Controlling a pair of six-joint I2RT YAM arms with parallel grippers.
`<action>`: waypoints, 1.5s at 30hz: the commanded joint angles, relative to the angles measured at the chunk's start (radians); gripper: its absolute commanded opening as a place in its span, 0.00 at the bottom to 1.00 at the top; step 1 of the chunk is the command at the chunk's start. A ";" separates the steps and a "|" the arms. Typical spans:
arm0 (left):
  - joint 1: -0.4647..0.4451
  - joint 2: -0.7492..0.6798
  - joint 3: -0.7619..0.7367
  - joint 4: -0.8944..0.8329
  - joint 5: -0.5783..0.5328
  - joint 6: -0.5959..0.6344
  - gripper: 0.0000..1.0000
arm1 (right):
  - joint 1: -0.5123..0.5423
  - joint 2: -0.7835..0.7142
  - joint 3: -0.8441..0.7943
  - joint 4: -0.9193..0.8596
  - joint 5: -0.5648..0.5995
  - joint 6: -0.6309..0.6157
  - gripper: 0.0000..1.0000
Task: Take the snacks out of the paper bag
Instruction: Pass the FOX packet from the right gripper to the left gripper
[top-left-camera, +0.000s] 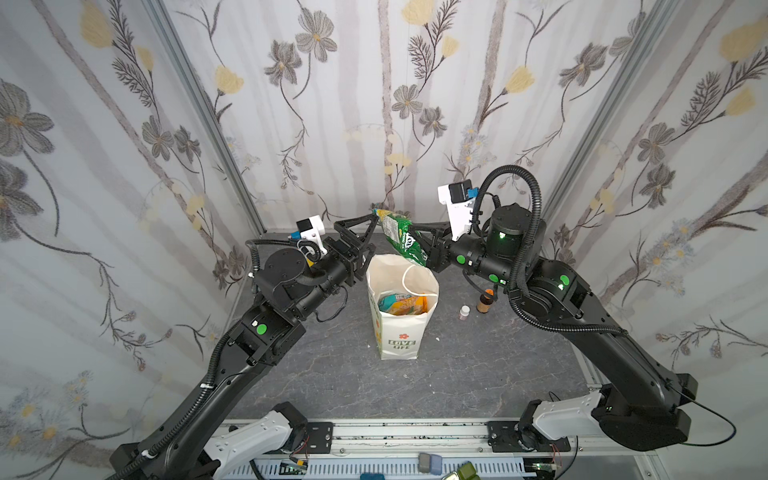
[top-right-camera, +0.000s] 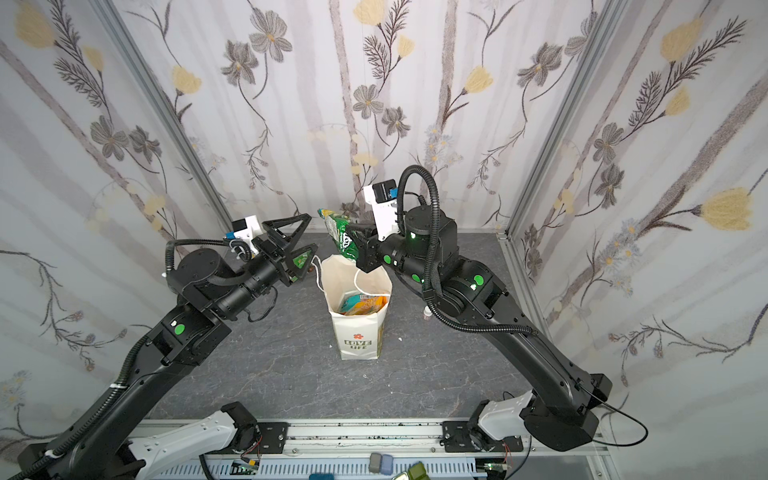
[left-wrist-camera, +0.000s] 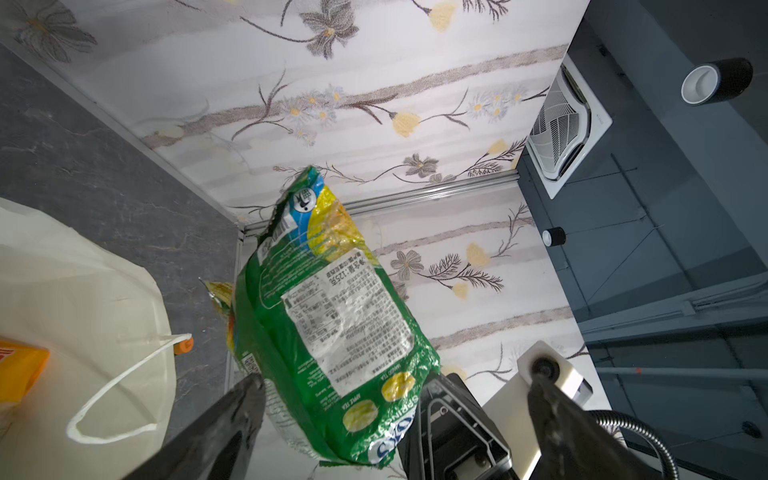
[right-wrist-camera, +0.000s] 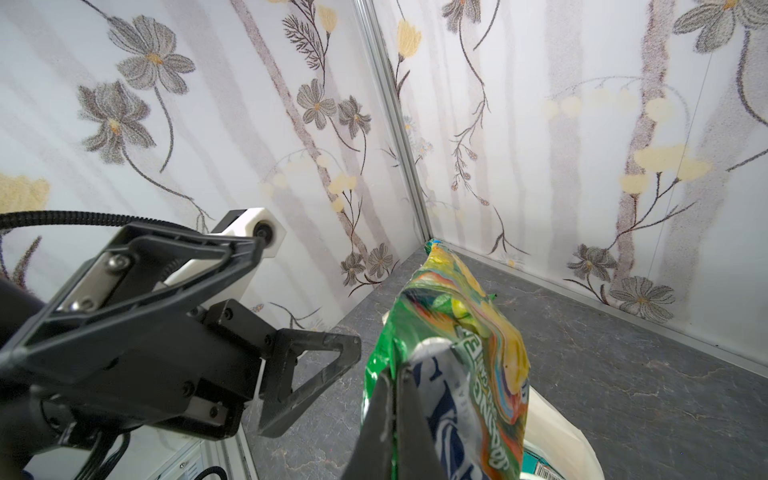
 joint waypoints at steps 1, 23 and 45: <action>0.033 0.050 -0.014 0.140 0.122 -0.162 1.00 | 0.009 0.000 -0.006 0.092 -0.031 -0.041 0.00; 0.039 0.109 -0.012 0.100 0.199 -0.176 0.85 | 0.065 0.098 0.000 0.024 -0.155 -0.104 0.00; 0.058 0.071 0.029 0.020 0.175 -0.077 0.26 | 0.077 0.055 -0.006 0.030 -0.158 -0.080 0.34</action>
